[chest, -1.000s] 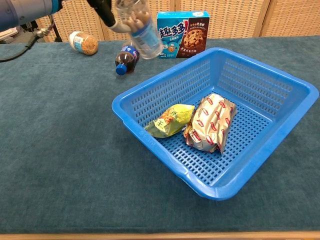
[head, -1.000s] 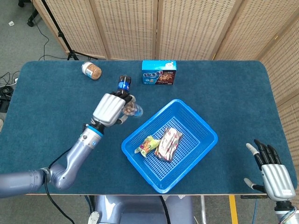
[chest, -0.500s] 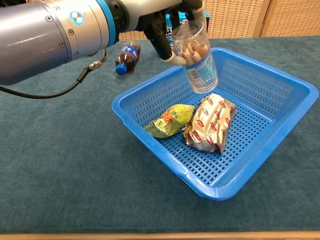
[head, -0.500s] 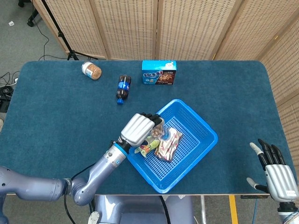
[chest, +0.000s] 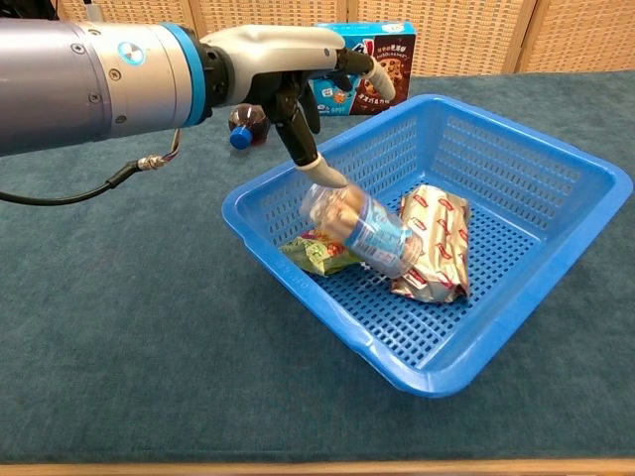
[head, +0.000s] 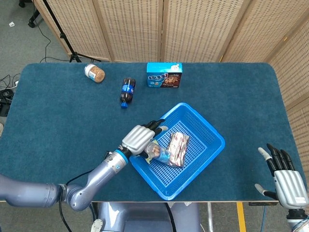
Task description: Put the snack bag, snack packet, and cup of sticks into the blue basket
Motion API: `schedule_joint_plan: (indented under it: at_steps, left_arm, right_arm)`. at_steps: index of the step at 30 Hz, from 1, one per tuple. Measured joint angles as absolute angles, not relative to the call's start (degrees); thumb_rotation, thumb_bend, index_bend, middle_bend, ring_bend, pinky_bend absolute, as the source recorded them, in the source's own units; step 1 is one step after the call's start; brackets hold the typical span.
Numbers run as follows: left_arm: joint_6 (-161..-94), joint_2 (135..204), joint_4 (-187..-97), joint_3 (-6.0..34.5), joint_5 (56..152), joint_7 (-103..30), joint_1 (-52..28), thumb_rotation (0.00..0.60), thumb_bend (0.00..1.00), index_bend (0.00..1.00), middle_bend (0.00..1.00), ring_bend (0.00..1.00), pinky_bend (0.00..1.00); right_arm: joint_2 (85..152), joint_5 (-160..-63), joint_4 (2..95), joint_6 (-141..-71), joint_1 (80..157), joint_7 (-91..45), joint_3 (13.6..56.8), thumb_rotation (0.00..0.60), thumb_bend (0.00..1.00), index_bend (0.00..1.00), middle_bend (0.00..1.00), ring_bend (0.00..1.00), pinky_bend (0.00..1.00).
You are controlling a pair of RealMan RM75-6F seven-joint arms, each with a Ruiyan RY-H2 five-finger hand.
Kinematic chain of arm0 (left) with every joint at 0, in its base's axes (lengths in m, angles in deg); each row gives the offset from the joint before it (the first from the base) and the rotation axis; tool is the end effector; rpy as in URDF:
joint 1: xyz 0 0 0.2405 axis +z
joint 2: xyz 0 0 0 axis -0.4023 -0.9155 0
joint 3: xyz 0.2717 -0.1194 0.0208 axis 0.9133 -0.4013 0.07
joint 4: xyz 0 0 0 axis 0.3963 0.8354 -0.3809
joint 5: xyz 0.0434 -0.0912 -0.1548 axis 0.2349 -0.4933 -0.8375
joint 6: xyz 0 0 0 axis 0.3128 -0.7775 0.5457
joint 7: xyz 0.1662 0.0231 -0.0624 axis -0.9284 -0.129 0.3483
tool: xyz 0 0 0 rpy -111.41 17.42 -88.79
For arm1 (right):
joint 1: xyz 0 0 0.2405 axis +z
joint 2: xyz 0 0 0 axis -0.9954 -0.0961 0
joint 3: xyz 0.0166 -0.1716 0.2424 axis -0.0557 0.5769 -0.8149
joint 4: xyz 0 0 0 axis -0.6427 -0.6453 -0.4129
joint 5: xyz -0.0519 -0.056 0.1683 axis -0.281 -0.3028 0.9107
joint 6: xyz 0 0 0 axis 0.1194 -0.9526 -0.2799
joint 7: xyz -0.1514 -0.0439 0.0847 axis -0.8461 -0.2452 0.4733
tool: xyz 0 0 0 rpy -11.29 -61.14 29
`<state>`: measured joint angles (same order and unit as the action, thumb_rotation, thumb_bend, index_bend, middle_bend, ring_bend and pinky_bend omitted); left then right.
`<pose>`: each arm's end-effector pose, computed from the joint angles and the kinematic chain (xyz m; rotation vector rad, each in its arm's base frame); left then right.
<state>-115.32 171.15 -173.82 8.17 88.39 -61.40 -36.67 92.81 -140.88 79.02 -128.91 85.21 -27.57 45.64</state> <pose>-0.0171 0.3823 -0.0080 -2.1167 -1.0851 -1.0903 -0.3034 -0.1818 0.2136 1.4263 -0.9606 0.9308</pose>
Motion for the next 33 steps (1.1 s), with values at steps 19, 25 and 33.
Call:
schedule_joint_plan:
  at_steps: [19, 25, 33]
  left_arm:
    - [-119.4, 157.4, -174.2, 12.5, 100.1, -49.9, -25.3, 0.600, 0.07, 0.00, 0.00, 0.00, 0.00]
    - [-127.1, 152.3, -170.5, 18.6, 108.9, -49.6, -17.2, 0.600, 0.07, 0.00, 0.00, 0.00, 0.00]
    - [-139.6, 150.2, -167.2, 24.6, 113.7, -47.4, -4.2, 0.600, 0.09, 0.00, 0.00, 0.00, 0.00]
  right_arm:
    - [93.6, -140.6, 79.0, -128.1, 85.4, -29.6, 45.6, 0.600, 0.13, 0.09, 0.00, 0.00, 0.00]
    - [94.6, -139.5, 78.8, -127.1, 85.8, -32.2, 45.4, 0.600, 0.13, 0.09, 0.00, 0.00, 0.00]
    - [96.1, -137.3, 78.2, -126.0, 86.3, -35.5, 44.8, 0.600, 0.13, 0.09, 0.00, 0.00, 0.00]
